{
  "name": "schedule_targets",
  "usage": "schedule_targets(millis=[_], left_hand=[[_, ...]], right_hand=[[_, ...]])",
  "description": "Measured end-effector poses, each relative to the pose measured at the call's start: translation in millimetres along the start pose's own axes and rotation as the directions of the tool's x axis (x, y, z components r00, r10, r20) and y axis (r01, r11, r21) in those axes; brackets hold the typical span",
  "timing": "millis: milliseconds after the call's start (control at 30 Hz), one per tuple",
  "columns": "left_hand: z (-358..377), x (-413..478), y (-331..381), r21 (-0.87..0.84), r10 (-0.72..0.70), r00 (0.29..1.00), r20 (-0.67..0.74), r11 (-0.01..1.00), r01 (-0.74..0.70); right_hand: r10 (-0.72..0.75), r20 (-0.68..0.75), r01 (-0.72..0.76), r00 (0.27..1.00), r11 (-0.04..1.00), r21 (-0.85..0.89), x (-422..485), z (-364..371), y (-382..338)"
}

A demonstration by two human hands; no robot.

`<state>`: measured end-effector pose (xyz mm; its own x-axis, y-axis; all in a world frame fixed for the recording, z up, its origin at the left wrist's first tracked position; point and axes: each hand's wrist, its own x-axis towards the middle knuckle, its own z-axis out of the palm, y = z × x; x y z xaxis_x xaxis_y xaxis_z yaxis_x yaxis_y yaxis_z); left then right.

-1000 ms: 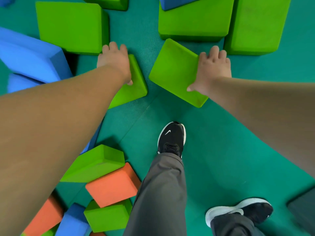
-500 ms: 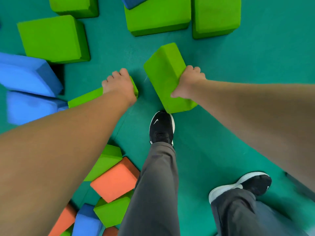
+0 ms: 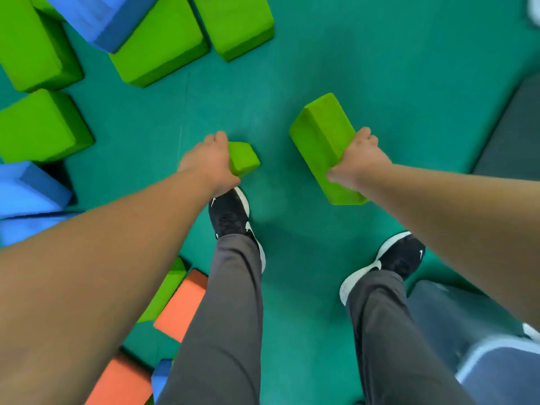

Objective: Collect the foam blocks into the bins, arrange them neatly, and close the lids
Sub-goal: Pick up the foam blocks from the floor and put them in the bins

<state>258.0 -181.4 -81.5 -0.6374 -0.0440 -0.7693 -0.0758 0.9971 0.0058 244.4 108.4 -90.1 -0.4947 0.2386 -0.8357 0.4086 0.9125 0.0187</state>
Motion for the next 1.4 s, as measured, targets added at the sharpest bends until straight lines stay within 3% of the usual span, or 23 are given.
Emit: schedule_targets(millis=[267,433,567,767,967,1067,1200,1400], left_hand=[[-68,-38,150,-0.078,0.178,0.983,-0.04,0.98,-0.181],[-122,-71,277,-0.124,0.256,0.957,-0.133,0.954,-0.273],[-156,-108,367,-0.095,0.354,0.912,-0.207,0.921,-0.379],[-188,-168,484,-0.139,0.464,0.802,-0.377,0.827,-0.545],[-191,-196,579,-0.281,0.507,0.767,-0.393,0.728,-0.625],[-183,-199,616,-0.477,0.433,0.796,-0.423,0.64,-0.602],[-163,-199,648,-0.667,0.324,0.86,-0.394,0.543,-0.51],[-116,-206,651,-0.61,0.44,0.817,-0.373,0.548,-0.573]], right_hand=[[0.005,-0.087,0.025,0.996,0.94,0.341,-39,-80,116],[0.11,-0.21,0.012,0.971,0.861,0.508,-76,-136,199],[0.255,-0.321,0.026,0.912,0.746,0.665,-107,-180,269],[0.436,-0.374,0.096,0.818,0.538,0.838,-149,-223,366],[0.547,-0.388,0.162,0.742,0.415,0.895,-180,-214,458],[0.591,-0.36,0.144,0.722,0.381,0.914,-192,-192,493],[0.643,-0.296,0.167,0.706,0.255,0.952,-204,-153,518],[0.704,-0.257,0.142,0.662,0.219,0.965,-204,-97,529]])
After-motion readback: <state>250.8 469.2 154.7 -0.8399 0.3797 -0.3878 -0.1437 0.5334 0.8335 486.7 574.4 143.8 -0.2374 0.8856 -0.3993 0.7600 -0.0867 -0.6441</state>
